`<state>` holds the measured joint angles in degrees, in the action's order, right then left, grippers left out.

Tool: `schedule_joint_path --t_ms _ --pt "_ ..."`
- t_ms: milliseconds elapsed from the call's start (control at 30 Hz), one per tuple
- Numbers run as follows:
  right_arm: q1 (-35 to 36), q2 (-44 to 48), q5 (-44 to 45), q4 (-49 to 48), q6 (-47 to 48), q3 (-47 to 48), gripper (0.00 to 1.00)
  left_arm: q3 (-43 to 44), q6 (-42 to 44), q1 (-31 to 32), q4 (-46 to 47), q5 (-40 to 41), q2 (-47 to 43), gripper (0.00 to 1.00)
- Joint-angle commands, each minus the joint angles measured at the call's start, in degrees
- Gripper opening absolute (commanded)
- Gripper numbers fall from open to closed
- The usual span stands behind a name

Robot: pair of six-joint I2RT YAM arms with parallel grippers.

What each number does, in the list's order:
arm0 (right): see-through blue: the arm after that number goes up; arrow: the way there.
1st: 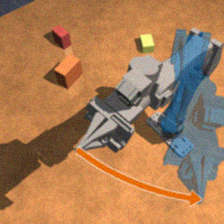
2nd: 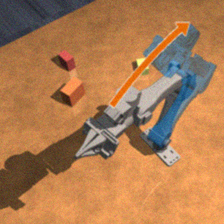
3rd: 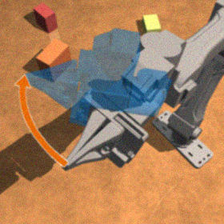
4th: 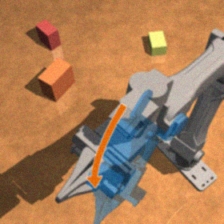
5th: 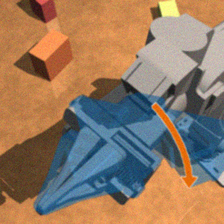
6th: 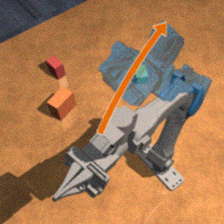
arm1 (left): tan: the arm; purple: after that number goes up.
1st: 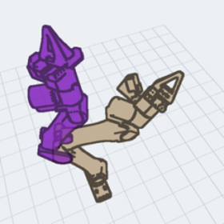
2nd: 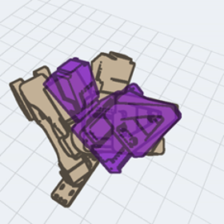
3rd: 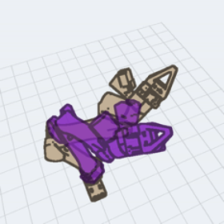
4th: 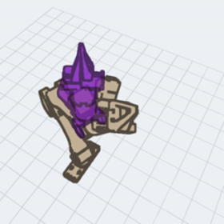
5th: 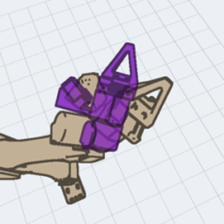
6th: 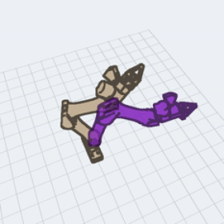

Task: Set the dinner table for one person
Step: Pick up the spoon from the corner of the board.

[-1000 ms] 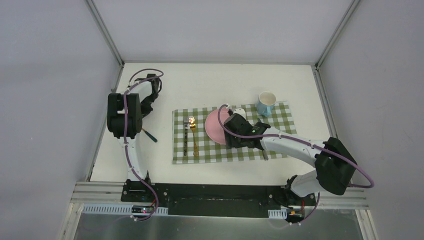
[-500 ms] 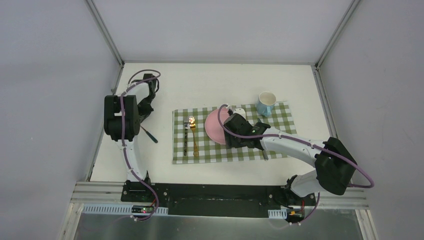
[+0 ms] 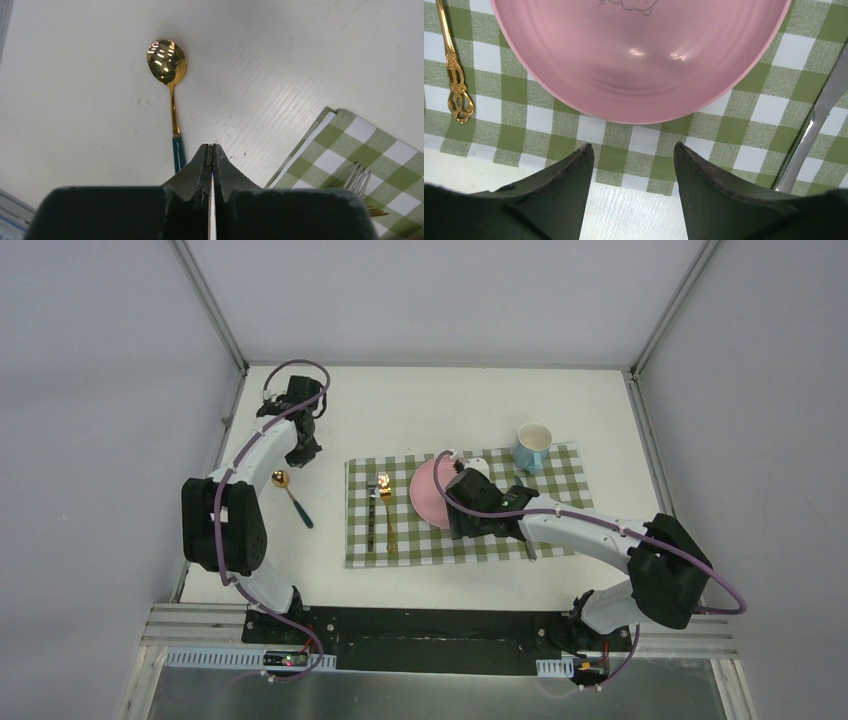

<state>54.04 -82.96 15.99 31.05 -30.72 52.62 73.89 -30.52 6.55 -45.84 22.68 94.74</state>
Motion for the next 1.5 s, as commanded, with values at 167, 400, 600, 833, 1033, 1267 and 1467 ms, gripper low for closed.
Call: schedule_joint_path --t_ms 167,400,600,833,1033,1267,1467 --pt "0.86 1.87 -0.16 -1.17 0.26 0.8 0.64 -8.31 -5.61 1.59 -5.06 1.67 -4.24 0.19" --pt "1.74 3.2 -0.05 -0.26 0.52 0.64 0.65 -21.57 -10.44 4.79 -0.87 3.68 -16.31 0.41" --pt "2.02 4.62 0.19 -0.13 0.16 -0.06 0.66 -24.46 -12.21 4.8 -0.63 5.99 -21.26 0.41" --pt "2.28 5.76 0.39 -0.04 -0.02 -0.97 0.66 -26.9 -14.83 4.59 2.52 8.39 -18.9 0.41" --pt "2.29 6.69 0.69 0.34 -0.16 -1.83 0.66 -26.76 -15.18 3.83 7.31 6.8 -14.36 0.41" --pt "2.29 6.27 0.28 -0.56 -0.31 -2.71 0.67 -27.1 -13.71 2.17 11.19 6.38 -11.95 0.41" --pt "2.25 5.81 0.23 -0.75 -0.3 -3.14 0.67 -27.22 -13.36 0.06 12.44 7.11 -11.84 0.41"
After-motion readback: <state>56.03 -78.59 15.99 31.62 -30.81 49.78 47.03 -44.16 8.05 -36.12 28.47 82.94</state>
